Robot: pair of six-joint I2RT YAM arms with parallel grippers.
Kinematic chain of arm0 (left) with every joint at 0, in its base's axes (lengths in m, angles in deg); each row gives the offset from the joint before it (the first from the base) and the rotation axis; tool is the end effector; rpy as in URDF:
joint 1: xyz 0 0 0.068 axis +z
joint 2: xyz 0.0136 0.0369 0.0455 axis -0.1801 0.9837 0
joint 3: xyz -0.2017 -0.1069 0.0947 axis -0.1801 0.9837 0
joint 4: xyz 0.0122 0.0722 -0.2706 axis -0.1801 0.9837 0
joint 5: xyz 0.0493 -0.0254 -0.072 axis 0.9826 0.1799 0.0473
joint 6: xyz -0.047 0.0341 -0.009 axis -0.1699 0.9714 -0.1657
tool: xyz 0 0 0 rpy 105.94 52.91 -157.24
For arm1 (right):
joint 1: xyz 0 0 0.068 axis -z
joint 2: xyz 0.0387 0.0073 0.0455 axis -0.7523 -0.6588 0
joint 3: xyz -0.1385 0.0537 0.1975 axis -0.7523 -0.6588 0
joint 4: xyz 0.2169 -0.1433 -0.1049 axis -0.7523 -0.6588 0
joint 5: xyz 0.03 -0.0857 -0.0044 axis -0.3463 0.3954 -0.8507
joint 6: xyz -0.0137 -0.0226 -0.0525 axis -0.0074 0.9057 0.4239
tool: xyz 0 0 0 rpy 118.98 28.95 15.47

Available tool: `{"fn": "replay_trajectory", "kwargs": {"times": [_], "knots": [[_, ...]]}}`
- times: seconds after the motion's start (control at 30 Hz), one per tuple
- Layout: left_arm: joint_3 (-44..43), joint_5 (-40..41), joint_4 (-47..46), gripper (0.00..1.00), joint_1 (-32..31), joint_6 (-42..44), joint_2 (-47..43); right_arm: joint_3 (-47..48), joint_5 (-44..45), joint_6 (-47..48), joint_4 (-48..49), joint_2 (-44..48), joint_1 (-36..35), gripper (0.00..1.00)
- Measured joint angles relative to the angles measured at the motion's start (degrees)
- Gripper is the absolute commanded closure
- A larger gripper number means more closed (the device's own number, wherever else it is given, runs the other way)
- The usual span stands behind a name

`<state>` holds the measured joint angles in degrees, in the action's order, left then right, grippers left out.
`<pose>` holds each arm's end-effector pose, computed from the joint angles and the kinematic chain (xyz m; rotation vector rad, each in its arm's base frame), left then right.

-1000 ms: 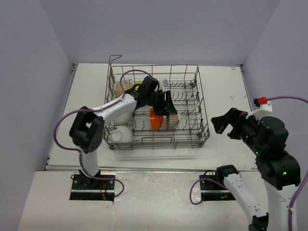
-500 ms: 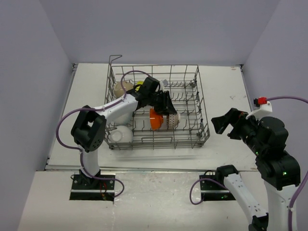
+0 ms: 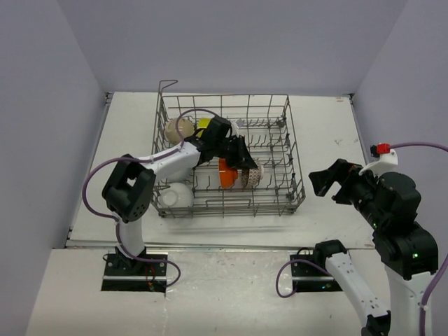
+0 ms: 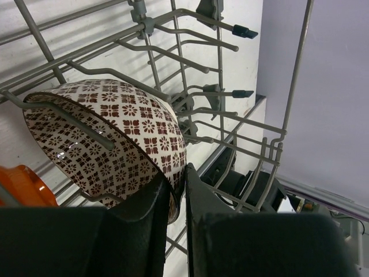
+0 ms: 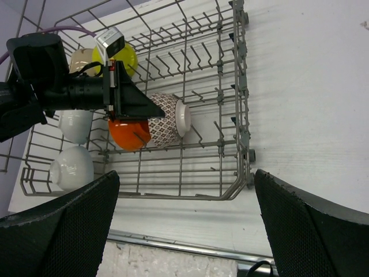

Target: Unload the bowls from the dish rack

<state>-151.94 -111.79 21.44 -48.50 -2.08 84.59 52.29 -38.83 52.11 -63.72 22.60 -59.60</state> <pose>0.3292 -0.2866 0.1850 -0.0171 2.6138 -1.3463 0.0963 0.0203 0.4191 0.2223 1.9447 0.4664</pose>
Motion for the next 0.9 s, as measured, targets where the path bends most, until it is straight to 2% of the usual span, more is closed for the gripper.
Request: {"fn": "replay_trajectory", "kwargs": {"times": [0.5, 0.73, 0.9], "knots": [[10.34, -3.67, -16.35, 1.00, 0.55, -2.56, -2.75, 0.02, 0.02, 0.70, -1.46, 0.42, 0.00, 0.01], [17.07, -7.76, -27.19, 1.00, 2.43, -4.07, -4.02, -0.22, -0.13, 0.81, -1.79, 0.11, 0.00, 0.01], [19.28, -10.91, -31.32, 1.00, 3.37, -4.70, -4.22, -2.10, -0.09, 0.11, -1.79, -2.73, 0.00, 0.01]]}}
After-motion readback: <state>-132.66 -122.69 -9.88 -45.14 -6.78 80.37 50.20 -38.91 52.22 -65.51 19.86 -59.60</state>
